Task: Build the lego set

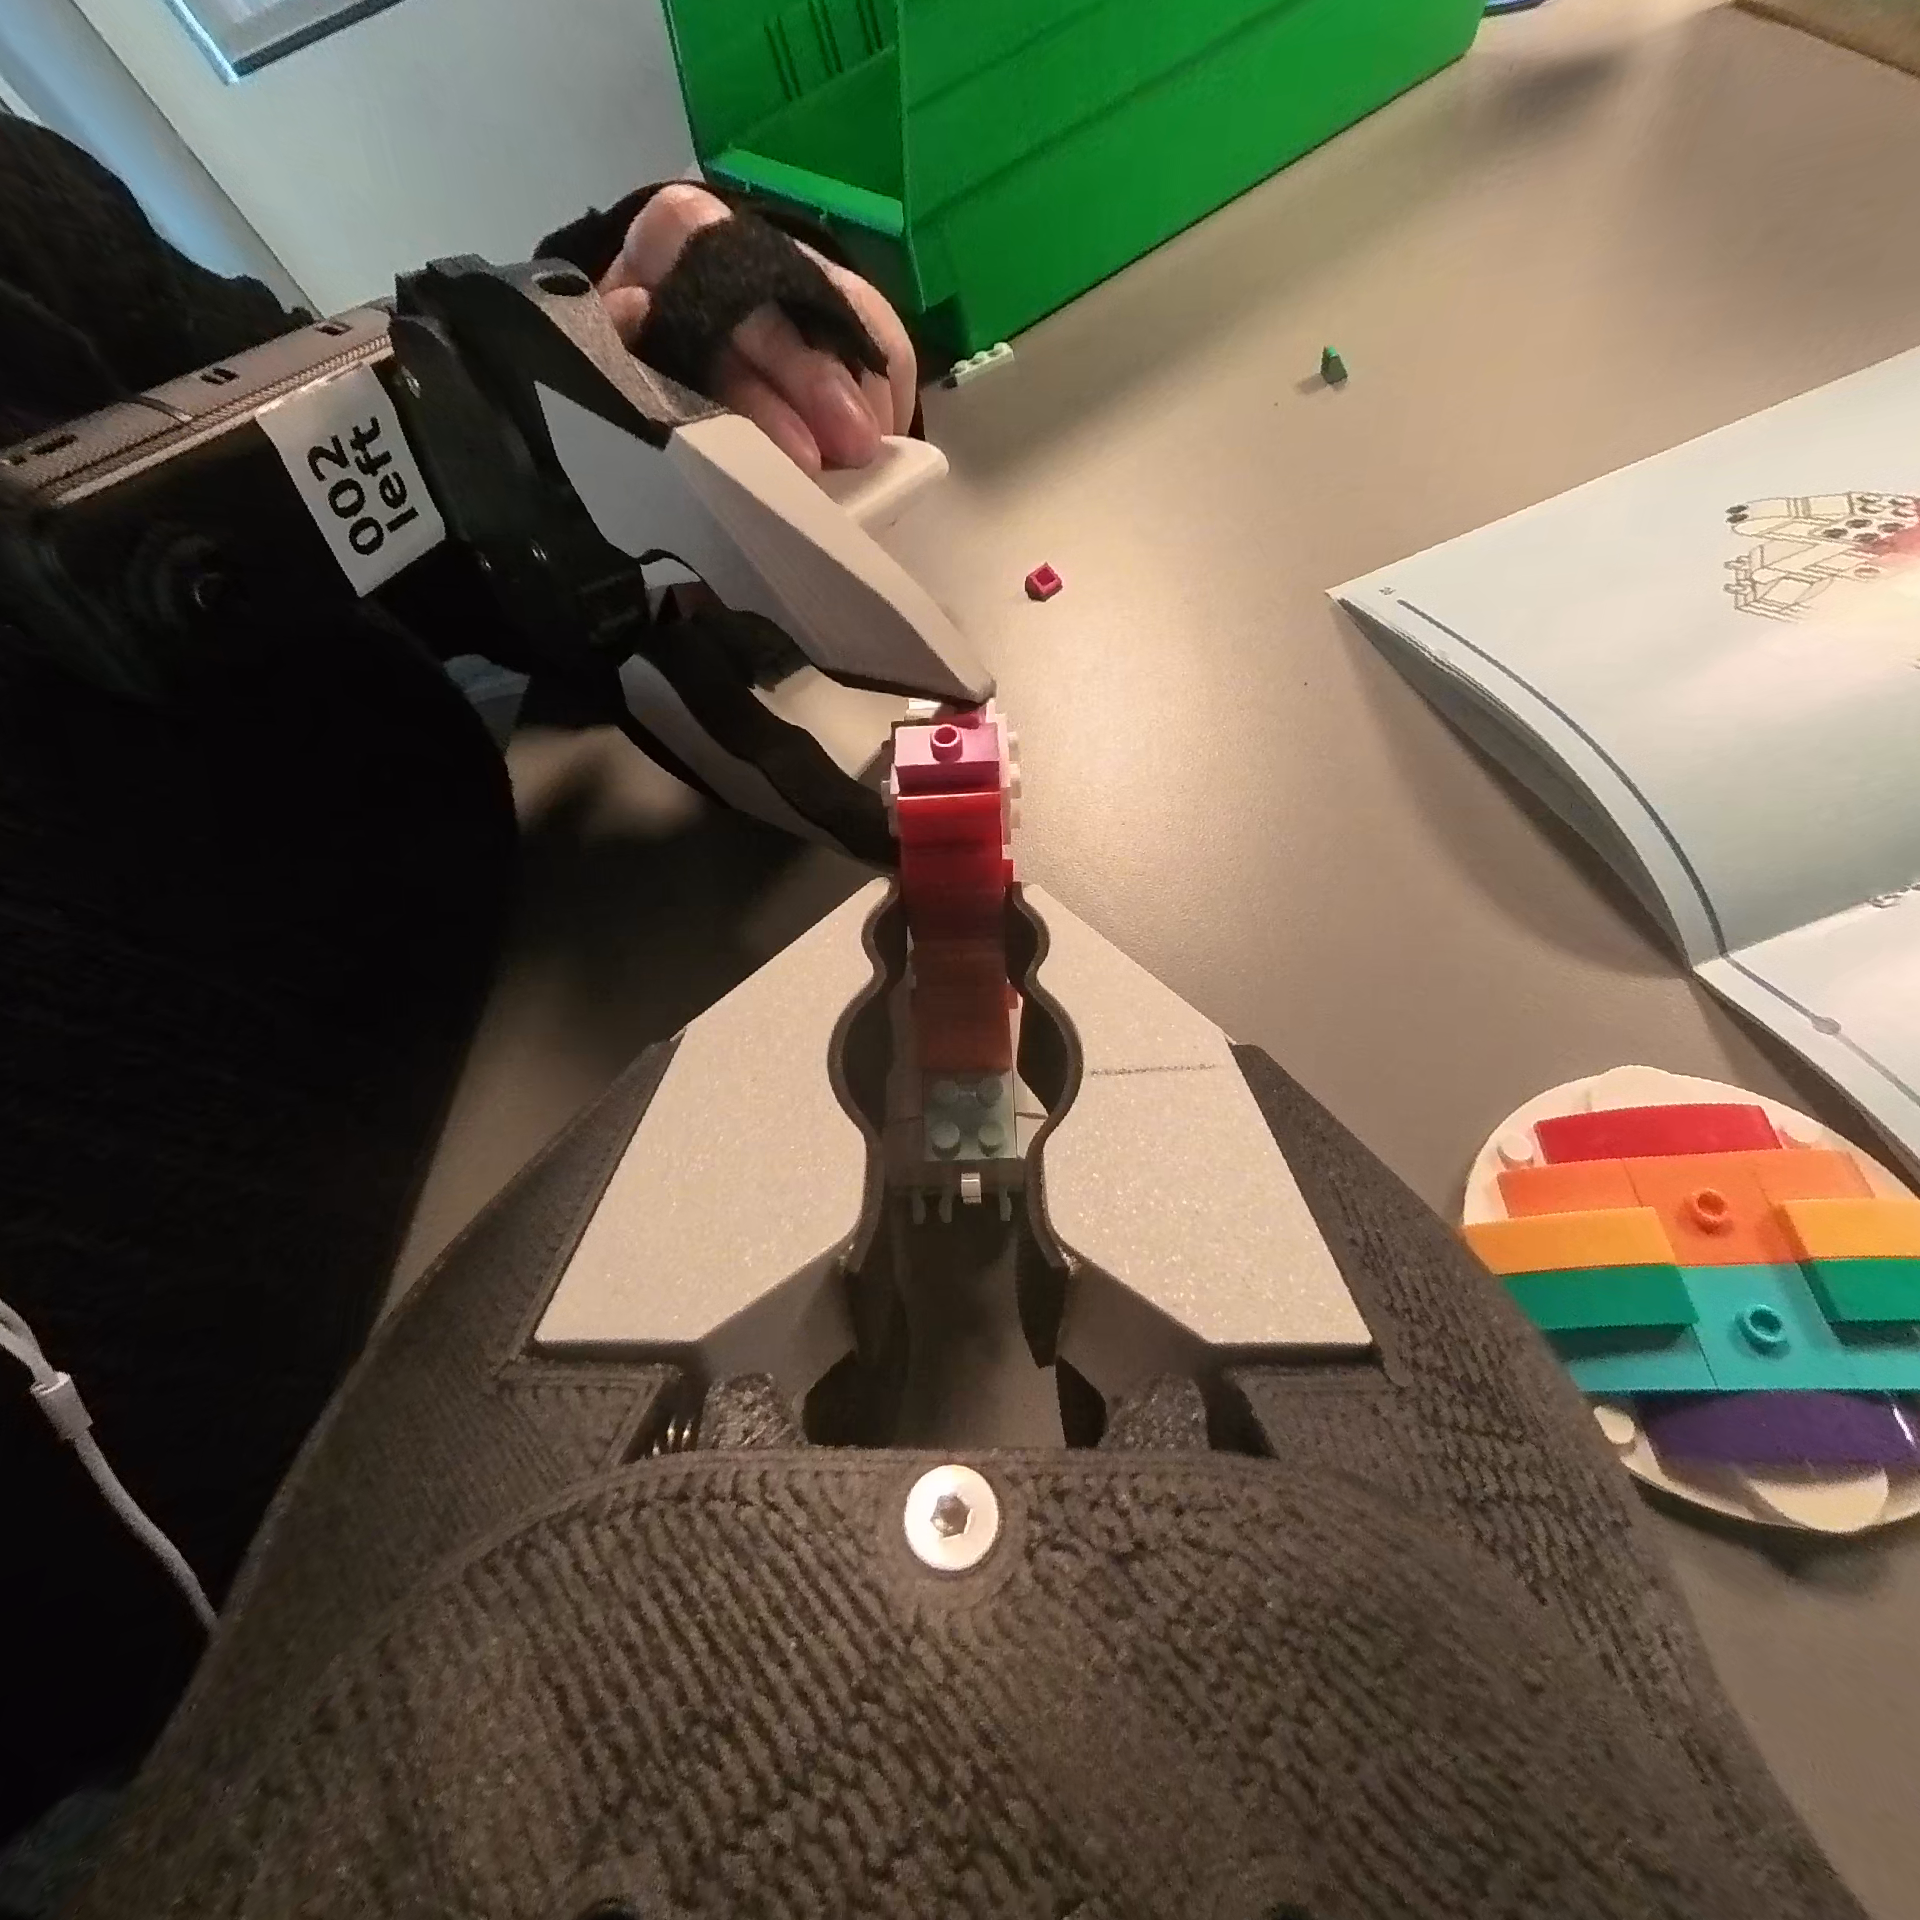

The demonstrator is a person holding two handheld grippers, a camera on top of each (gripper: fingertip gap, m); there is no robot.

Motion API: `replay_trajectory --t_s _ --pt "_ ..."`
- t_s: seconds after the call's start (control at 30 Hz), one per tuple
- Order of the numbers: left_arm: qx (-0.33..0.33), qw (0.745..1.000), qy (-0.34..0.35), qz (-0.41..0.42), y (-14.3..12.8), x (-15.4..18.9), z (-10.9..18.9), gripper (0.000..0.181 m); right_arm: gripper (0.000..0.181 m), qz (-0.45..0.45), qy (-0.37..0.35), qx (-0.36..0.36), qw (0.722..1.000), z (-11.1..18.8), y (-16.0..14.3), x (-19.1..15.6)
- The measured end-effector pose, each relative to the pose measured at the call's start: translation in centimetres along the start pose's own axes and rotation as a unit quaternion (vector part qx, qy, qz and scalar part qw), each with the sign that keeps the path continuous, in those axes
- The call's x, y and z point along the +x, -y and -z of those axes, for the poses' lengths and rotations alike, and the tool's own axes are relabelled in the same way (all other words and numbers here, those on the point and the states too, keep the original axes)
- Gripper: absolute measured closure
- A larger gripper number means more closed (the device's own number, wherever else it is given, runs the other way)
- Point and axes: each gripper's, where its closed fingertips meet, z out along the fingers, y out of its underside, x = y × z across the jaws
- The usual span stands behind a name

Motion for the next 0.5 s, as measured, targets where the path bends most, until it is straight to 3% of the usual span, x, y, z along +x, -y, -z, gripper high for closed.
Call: replay_trajectory --t_s 0.5 --pt "-0.010 1.000 0.015 -0.008 -0.09 -0.51 -0.02 0.149 0.164 0.003 -0.001 -0.001 1.000 -0.04 -0.04 -0.04"
